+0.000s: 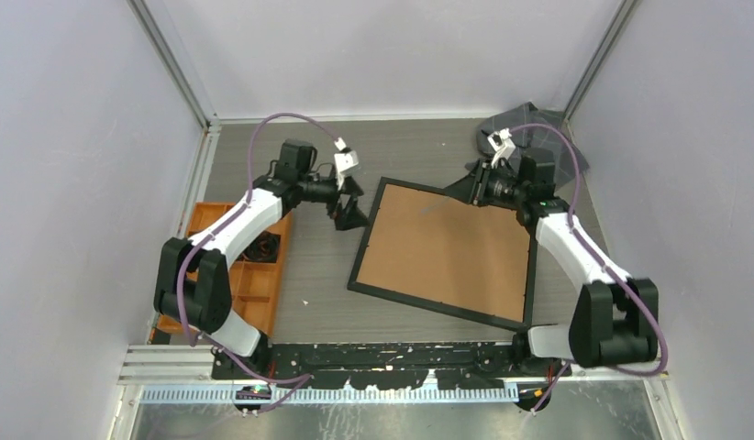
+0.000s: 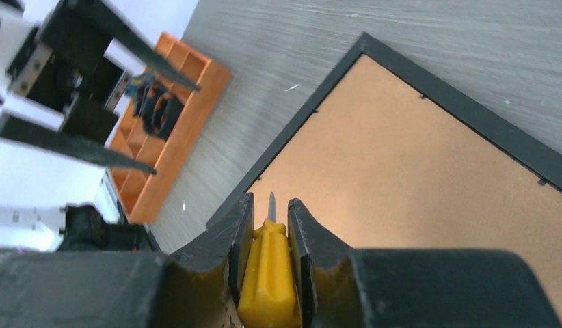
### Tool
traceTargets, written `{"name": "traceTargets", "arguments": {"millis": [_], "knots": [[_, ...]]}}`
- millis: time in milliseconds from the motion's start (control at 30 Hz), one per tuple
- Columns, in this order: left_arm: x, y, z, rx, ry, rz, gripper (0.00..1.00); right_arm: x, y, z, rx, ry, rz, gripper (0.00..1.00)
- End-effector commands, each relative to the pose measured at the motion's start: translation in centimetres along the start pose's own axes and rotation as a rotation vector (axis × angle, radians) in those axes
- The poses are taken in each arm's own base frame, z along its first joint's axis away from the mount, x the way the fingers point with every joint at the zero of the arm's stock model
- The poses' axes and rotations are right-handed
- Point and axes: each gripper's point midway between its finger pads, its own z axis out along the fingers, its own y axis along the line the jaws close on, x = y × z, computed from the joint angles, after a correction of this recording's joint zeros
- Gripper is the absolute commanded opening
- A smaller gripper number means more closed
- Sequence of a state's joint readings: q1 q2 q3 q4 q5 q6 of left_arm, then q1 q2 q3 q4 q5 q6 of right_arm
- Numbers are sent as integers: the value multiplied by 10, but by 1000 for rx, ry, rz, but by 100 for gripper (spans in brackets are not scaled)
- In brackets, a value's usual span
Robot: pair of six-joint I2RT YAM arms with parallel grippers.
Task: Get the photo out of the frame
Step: Release the photo frame item from the photo frame.
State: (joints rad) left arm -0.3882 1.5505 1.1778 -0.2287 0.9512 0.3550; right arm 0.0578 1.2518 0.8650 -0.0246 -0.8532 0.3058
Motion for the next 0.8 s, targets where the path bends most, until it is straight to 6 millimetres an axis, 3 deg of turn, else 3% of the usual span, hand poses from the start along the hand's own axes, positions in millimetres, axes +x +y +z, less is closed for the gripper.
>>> {"name": "traceTargets", "arguments": {"millis": [0,100,200,333,533,767], "knots": [[42,-1,-30,12,97,65,100,-13,-18,35,73,-88,151,1],[80,-14,-40,55,207,215,100,-2,-27,53,113,-73,186,1],[104,-5,-44,-3,262,332,100,-5,-53,68,194,-109,273,1],[116,10,-37,-14,283,388,100,-12,-68,90,226,-170,311,1],[133,48,-19,-3,338,385,100,1,-73,130,286,-239,250,1],[145,59,-5,95,351,421,99,21,-67,155,262,-207,276,1]]}}
